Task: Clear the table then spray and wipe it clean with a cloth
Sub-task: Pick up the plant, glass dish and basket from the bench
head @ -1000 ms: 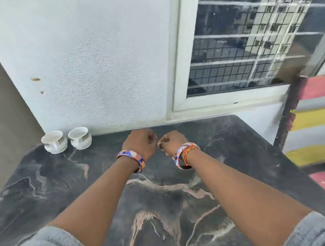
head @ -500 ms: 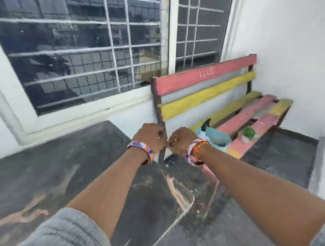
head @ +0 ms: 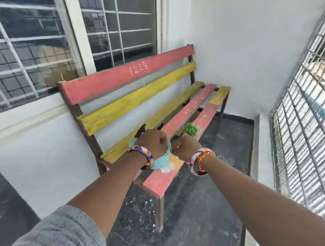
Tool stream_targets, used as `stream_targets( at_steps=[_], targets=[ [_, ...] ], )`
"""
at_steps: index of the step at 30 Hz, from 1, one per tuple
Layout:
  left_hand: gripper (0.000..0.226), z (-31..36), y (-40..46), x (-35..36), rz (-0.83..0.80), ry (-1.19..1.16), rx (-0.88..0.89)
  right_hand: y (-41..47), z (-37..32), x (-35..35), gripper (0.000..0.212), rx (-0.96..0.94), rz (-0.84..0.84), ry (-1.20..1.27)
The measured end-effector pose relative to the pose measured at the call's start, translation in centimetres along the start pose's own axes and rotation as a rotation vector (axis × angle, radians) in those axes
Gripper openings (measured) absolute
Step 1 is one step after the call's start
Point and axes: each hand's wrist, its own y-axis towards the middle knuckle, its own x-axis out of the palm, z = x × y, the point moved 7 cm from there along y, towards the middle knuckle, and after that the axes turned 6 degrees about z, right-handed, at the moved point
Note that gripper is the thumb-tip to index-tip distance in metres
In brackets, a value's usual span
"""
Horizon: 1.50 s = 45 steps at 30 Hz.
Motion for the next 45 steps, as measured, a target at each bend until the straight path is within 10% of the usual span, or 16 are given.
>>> stream_targets(
  at_steps=[21, 36, 45],
  targets=[
    [0.022, 7.6, 28.9, 16.0, -0.115, -0.166, 0.025, 24.9, 16.3, -10.6, 0.029, 0.081, -0.023, -0.026],
    [0.06, -0.9, 35.7, 28.1, 0.011, -0.245, -0.656, 40.4, 31.2, -6.7, 0.032, 0.139, -0.364, -0.002],
    [0.1, -6.3, 30.4, 35.5, -0.26, -0.163, -0.884, 43.9, 34.0, -0.4, 0.035, 0.091, -0.655, -0.225]
  ],
)
